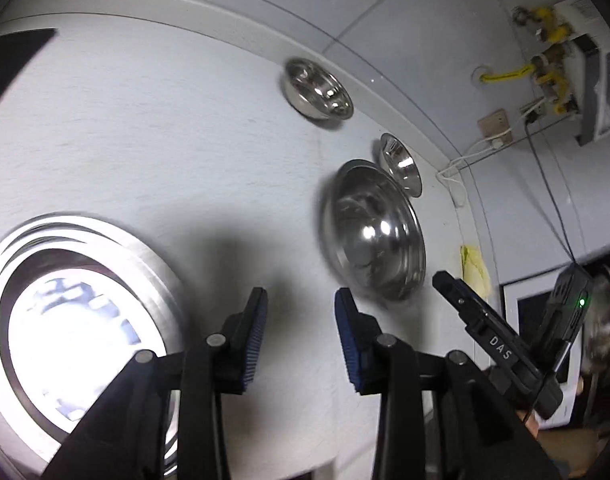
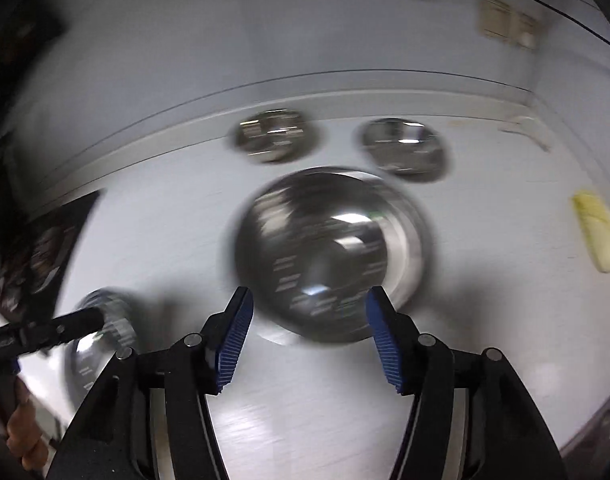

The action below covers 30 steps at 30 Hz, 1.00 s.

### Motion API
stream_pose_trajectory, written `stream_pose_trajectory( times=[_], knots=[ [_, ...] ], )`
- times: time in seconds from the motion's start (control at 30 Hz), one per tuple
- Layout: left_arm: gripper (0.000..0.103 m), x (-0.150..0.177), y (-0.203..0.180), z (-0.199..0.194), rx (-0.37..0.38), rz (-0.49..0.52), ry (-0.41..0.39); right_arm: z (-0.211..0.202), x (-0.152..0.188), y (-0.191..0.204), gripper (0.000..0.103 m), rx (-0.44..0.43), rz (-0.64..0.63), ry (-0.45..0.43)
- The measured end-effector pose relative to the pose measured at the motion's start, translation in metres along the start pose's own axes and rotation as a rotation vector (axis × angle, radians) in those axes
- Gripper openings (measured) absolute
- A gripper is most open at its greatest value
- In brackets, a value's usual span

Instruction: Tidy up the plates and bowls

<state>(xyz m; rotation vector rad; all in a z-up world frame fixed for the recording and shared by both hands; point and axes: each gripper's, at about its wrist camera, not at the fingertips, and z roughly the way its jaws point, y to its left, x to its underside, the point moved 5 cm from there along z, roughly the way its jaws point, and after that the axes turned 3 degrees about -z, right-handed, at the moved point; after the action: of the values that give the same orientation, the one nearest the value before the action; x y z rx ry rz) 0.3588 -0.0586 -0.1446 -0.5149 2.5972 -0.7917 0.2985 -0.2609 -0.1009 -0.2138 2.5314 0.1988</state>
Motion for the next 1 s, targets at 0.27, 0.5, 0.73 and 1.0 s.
stream_pose_trajectory(
  times=[0.27, 0.5, 0.73, 1.0],
  knots=[
    [0.033, -0.033, -0.028, 0.078, -0.108, -0.031, -0.01, 0.067, -0.016, -0.067, 0.054, 0.085, 0.056, 0.11],
    [0.032, -0.04, -0.015, 0.113, -0.13, -0.057, 0.024, 0.108, -0.018, -0.082, 0.046, 0.067, 0.058, 0.164],
    [0.013, -0.035, -0.025, 0.117, -0.052, -0.003, 0.045, 0.123, -0.015, -0.071, 0.015, 0.001, 0.041, 0.164],
    [0.012, 0.015, -0.025, 0.067, -0.002, 0.01, 0.074, 0.06, 0.015, -0.05, 0.011, -0.041, 0.015, 0.123]
  ],
)
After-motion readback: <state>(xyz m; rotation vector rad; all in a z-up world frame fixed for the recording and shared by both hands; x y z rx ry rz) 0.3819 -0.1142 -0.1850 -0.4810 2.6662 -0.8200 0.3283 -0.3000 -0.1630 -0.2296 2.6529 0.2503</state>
